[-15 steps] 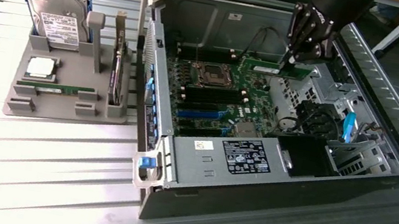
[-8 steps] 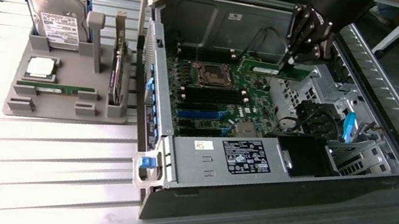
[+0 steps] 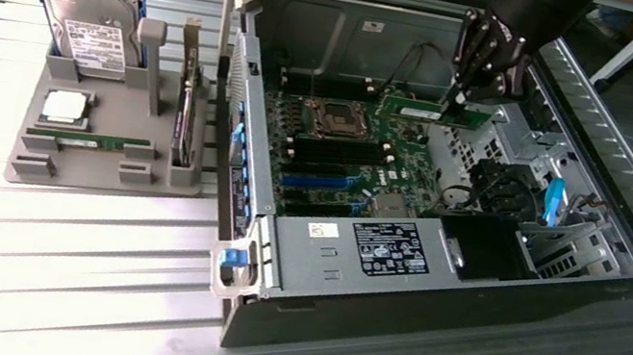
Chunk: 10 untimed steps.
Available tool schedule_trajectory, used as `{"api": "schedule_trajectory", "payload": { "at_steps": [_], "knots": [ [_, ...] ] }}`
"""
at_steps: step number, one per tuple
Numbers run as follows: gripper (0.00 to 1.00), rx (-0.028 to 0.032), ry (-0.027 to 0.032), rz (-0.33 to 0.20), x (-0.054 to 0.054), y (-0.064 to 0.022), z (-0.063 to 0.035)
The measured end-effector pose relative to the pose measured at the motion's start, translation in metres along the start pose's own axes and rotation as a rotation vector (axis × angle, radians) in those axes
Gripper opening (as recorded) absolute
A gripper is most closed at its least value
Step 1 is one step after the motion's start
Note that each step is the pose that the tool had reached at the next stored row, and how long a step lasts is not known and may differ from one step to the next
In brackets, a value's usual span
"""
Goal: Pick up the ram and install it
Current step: 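Insert the ram into the slot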
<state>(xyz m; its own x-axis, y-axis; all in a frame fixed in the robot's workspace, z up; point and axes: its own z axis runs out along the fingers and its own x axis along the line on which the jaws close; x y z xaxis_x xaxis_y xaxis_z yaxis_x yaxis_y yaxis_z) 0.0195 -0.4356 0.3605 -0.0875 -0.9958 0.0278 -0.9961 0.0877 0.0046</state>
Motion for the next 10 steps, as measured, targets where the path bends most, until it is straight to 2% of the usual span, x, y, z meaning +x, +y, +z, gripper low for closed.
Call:
{"api": "schedule_trajectory", "payload": {
  "at_steps": [10],
  "knots": [
    [0.11, 0.0, 0.0, 0.0, -0.0001, 0.0, 0.0029]
  ]
}}
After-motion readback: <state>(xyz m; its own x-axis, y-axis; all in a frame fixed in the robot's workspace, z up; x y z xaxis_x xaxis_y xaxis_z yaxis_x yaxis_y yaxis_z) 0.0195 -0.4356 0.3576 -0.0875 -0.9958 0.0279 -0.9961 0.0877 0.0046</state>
